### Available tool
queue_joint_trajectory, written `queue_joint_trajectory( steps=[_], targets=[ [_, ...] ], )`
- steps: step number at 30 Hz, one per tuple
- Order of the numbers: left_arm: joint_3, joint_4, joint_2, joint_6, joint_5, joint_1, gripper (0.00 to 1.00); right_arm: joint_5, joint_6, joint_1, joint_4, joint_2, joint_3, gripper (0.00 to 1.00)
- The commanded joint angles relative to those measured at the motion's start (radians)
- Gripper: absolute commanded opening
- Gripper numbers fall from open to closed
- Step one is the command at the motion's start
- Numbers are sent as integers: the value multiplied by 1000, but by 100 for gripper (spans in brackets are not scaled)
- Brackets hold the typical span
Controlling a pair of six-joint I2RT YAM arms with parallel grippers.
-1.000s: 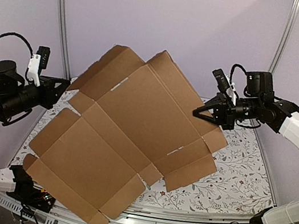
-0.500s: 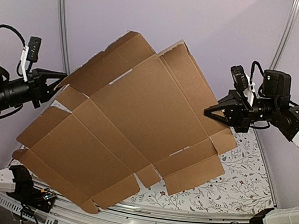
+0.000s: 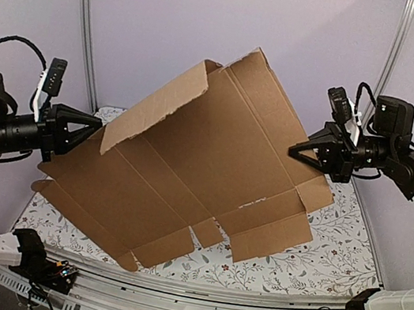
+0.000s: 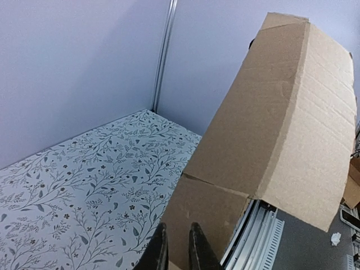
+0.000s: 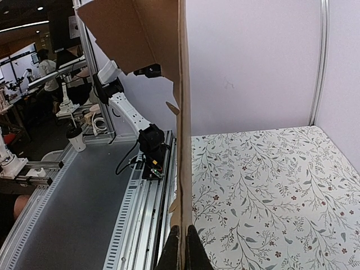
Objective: Fold the paper box
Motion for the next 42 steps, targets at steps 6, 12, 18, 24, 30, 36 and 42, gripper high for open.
queue_joint_trajectory(
  steps=[6, 12, 18, 24, 30, 36, 42],
  targets=[
    [14, 2, 65, 16, 83, 2, 14, 32, 50, 3, 52, -34, -23, 0],
    [16, 23, 90, 5, 116, 2, 13, 83, 116, 2, 145, -36, -49, 0],
    [8, 35, 116, -1, 145, 2, 13, 119, 225, 2, 235, -26, -58, 0],
    [1, 44, 143, -3, 152, 2, 12, 121, 273, 3, 275, -9, -48, 0],
    [-11, 74, 169, -8, 144, 1, 12, 106, 299, 4, 293, -4, -48, 0],
    [-17, 93, 197, -10, 149, 2, 11, 102, 324, 8, 315, -10, -42, 0],
    [-21, 104, 222, -7, 152, 2, 10, 108, 356, 19, 323, -19, -23, 0]
  ],
)
